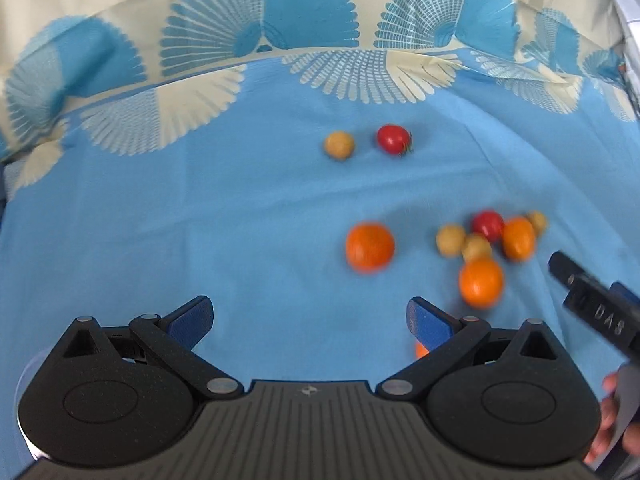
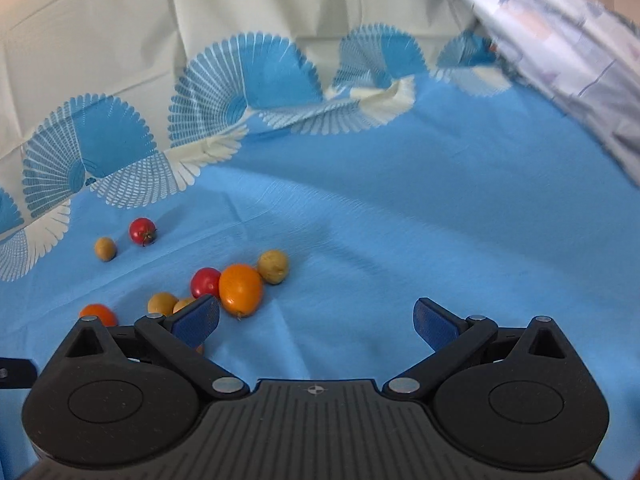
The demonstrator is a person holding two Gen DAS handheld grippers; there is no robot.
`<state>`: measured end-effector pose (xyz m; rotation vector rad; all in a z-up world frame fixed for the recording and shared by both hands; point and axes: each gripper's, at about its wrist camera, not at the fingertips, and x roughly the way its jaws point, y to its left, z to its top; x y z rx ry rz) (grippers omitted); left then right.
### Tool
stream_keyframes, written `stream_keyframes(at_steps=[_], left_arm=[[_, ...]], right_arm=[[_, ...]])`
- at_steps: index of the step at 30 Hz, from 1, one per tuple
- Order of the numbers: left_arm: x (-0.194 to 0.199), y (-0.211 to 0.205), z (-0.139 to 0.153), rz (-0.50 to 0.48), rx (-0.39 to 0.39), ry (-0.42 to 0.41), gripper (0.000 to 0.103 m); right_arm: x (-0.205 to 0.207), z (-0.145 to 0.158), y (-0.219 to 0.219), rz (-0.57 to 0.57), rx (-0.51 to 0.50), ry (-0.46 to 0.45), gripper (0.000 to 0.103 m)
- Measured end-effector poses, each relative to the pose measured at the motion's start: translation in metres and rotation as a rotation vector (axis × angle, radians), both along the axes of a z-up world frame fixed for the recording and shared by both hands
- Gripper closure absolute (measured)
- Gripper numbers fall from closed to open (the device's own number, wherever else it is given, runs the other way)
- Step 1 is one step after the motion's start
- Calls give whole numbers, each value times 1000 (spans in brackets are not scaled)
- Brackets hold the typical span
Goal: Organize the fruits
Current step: 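Grasp an orange with the left gripper while the right gripper grasps another orange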
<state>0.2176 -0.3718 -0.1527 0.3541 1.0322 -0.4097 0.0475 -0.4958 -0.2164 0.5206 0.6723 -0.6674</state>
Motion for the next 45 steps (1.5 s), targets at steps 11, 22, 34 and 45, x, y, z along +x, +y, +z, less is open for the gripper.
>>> stream_keyframes(at_steps=[11, 22, 34, 45], left_arm=[[57, -40, -58, -41, 10, 110, 0], [55, -42, -42, -109, -30, 112, 62], [-4, 12, 12, -82, -29, 76, 62], [-101, 155, 94, 72, 0, 101, 62]], right_arm=[[55, -43, 8, -2, -109, 34, 1], [59, -38, 20, 106, -178, 14, 58], [10, 4, 31, 92, -159, -37, 68], [-71, 94, 120, 310, -203, -118, 68]])
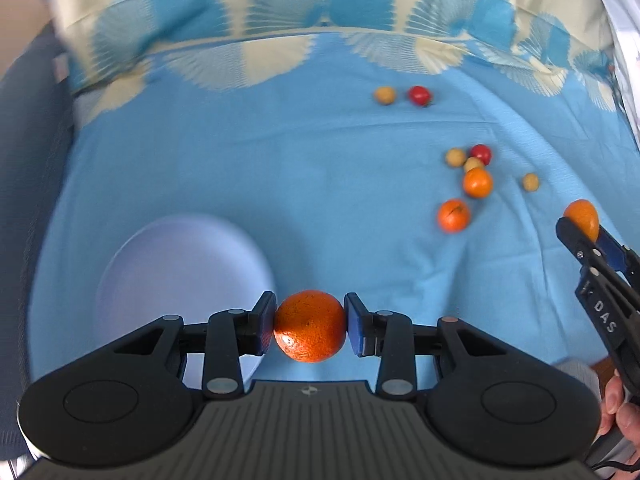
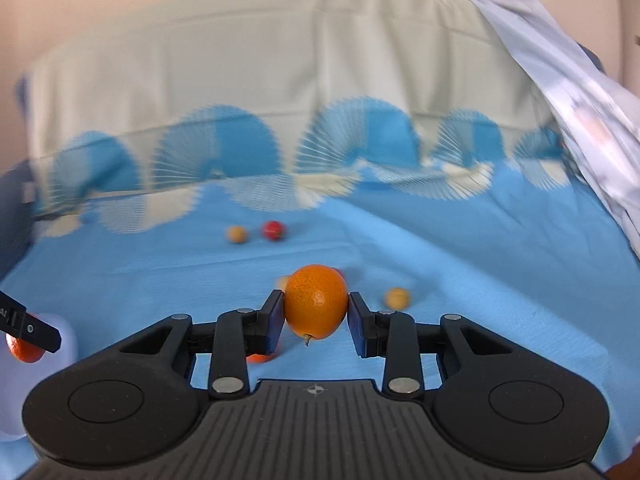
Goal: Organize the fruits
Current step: 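Grasp an orange with the left gripper while the right gripper grasps another orange, then carry both held oranges over the pale blue plate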
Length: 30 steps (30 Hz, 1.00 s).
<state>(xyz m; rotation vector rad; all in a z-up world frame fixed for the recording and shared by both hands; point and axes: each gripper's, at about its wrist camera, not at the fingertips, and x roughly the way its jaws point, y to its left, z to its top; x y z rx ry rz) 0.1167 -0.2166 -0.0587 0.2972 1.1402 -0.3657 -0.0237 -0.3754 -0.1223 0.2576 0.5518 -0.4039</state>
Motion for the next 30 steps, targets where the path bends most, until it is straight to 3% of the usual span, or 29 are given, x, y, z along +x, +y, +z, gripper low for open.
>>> stream_keyframes(at_steps=[9, 16, 23, 30], left_arm=[[-65, 126, 40, 147, -16, -44, 62], [-110, 196, 52, 223, -55, -78, 62], [-137, 236, 52, 266, -100, -82, 62], [-141, 249, 53, 283, -132, -90, 62]], right_arm=[[-45, 61, 93, 214, 127, -51, 68], [-77, 84, 174, 370, 103, -44, 68], [-98, 93, 219, 447, 72, -9, 68], [-100, 102, 230, 452, 37, -13, 67]])
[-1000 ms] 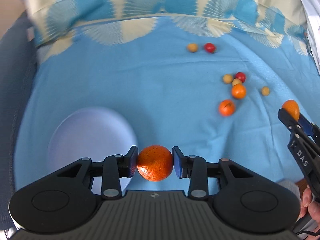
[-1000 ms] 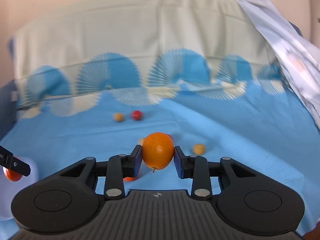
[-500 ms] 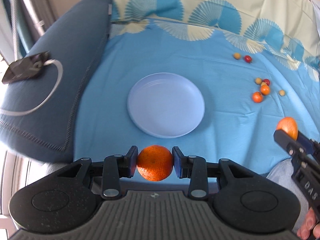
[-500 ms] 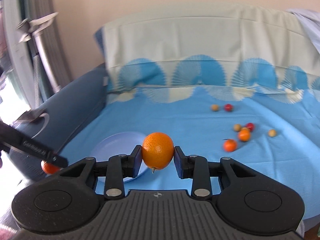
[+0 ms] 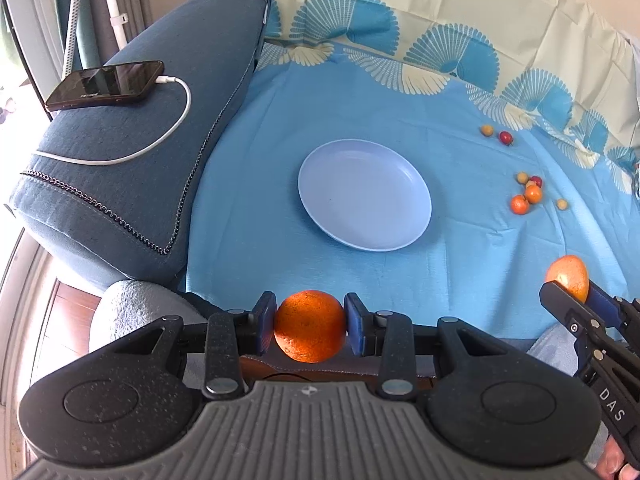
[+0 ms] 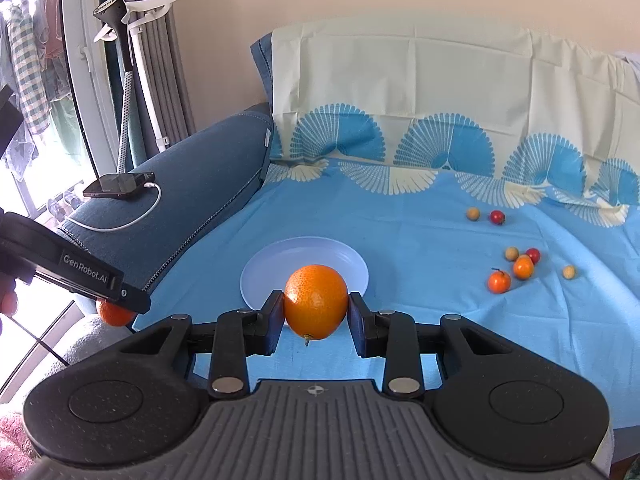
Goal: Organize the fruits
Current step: 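Carry both held oranges over the pale blue plate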
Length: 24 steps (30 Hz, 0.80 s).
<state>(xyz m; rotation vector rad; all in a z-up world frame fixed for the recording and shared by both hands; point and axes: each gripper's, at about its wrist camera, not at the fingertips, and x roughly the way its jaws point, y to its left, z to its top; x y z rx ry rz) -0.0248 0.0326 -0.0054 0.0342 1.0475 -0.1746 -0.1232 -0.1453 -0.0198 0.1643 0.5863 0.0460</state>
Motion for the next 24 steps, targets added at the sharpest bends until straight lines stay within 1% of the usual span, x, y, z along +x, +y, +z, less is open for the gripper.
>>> stream_keyframes(at_steps=[4, 24], left_arm=[[0, 1, 1, 2, -14, -3, 62], [7, 5, 0, 6, -29, -6, 62]], right_arm=[[0, 1, 1, 6, -11, 1, 68], [3, -1, 2, 0, -14, 17, 68]])
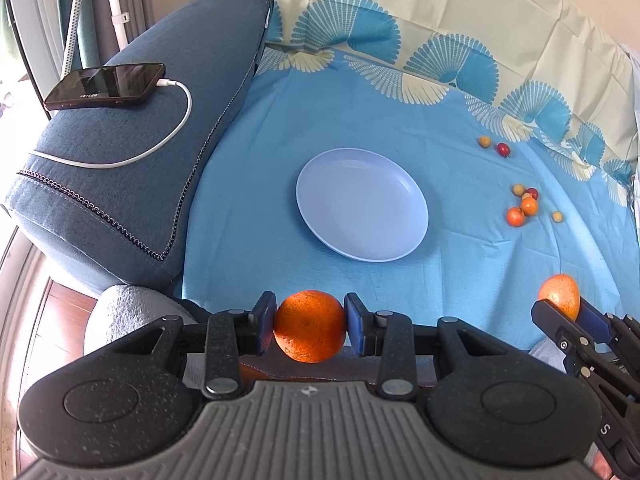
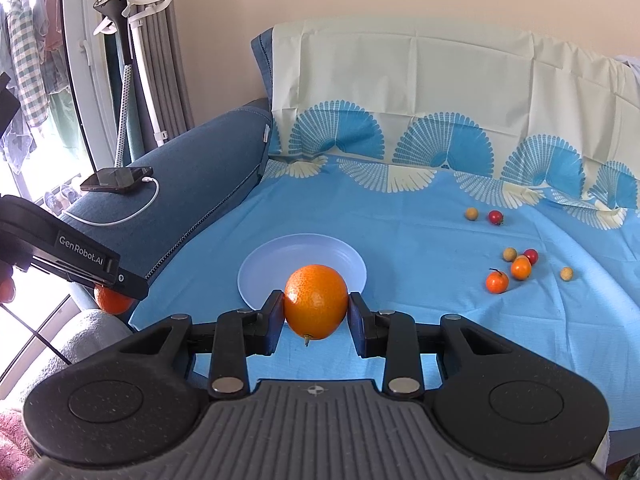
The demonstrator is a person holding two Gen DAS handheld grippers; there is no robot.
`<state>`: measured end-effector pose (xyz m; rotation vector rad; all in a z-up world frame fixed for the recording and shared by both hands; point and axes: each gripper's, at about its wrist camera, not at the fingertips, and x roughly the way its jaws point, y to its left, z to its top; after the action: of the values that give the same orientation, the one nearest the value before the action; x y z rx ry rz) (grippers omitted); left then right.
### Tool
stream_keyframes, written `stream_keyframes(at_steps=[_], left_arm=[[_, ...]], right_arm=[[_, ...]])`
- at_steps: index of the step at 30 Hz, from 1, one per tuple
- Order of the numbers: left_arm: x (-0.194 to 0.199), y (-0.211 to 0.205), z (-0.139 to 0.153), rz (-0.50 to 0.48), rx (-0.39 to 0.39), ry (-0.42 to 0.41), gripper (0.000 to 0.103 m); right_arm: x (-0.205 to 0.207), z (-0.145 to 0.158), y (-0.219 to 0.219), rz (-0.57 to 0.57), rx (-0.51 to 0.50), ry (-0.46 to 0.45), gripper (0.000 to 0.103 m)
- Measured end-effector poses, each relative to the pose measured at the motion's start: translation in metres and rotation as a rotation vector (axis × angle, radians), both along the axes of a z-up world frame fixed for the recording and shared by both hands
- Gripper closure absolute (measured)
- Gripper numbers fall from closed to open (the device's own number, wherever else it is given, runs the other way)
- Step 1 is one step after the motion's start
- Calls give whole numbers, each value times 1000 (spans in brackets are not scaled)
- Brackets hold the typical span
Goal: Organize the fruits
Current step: 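Carry both held oranges over the pale blue plate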
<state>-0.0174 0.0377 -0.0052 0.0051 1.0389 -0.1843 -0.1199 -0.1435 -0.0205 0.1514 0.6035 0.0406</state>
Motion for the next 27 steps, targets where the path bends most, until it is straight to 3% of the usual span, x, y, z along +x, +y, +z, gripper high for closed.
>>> stream_keyframes(at_steps=[27], left_arm=[[44, -2, -2, 16, -14, -6, 62]], right_arm=[[30, -9, -1, 6, 0, 38, 68]])
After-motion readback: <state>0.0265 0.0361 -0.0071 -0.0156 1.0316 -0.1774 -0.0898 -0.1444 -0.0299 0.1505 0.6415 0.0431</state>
